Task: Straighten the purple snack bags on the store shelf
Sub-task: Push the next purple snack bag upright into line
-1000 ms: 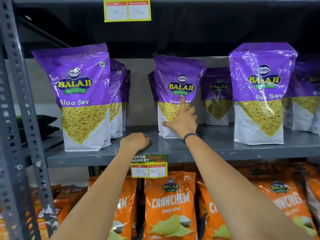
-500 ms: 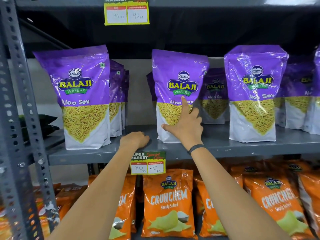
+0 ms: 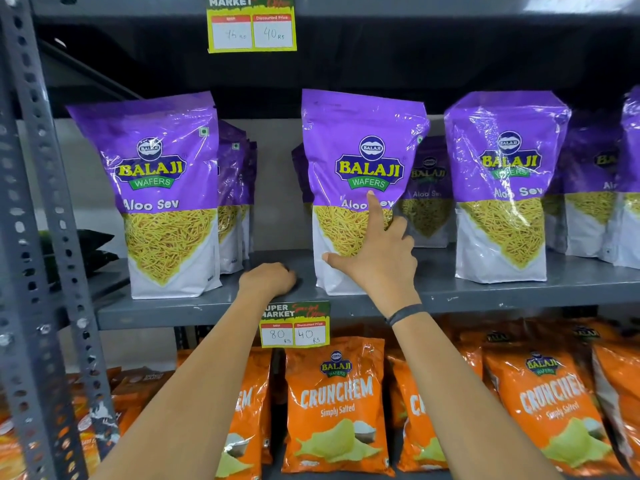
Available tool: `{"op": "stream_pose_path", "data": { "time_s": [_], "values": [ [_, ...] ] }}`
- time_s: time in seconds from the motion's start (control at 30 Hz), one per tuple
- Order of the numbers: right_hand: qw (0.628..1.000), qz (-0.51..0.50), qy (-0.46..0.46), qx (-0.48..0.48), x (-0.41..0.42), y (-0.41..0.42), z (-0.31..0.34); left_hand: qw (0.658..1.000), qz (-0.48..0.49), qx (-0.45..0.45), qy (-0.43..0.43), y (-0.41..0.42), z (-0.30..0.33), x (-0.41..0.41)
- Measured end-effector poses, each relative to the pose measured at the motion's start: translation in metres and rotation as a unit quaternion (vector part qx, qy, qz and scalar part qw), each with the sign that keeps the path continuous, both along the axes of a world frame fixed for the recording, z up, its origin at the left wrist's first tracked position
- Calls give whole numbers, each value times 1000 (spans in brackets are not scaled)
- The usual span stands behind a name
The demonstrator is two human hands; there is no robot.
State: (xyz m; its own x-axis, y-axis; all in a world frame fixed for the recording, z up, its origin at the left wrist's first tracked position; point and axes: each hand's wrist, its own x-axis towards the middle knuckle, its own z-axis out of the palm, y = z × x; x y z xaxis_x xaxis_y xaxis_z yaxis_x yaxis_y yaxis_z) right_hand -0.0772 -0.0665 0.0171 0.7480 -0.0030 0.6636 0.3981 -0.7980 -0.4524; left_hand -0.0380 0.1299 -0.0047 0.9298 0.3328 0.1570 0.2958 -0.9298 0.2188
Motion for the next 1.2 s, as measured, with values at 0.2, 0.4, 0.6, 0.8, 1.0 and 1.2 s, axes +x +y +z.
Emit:
{"op": "stream_pose_path", "data": {
  "time_s": [0.2, 0.4, 0.6, 0.8, 1.0, 1.2],
  "values": [
    [1000, -1, -6, -5, -15, -8, 0, 1000, 13, 9, -5, -1, -1, 4],
    [999, -15, -42, -13, -19, -9, -6, 1000, 21, 11, -3, -2, -1, 5],
    [977, 16, -210, 26, -16, -6, -44, 1000, 9, 10, -3, 0, -2, 6],
    [953, 15, -300, -34, -10, -2, -74, 1000, 5, 1, 2, 3, -3, 8],
    [958, 17, -284, -44, -2, 0, -76, 1000, -4, 7, 15, 6, -2, 11],
    [958, 40, -282, -36, 13, 3, -75, 1000, -13, 5, 13, 6, -2, 10]
  ]
}}
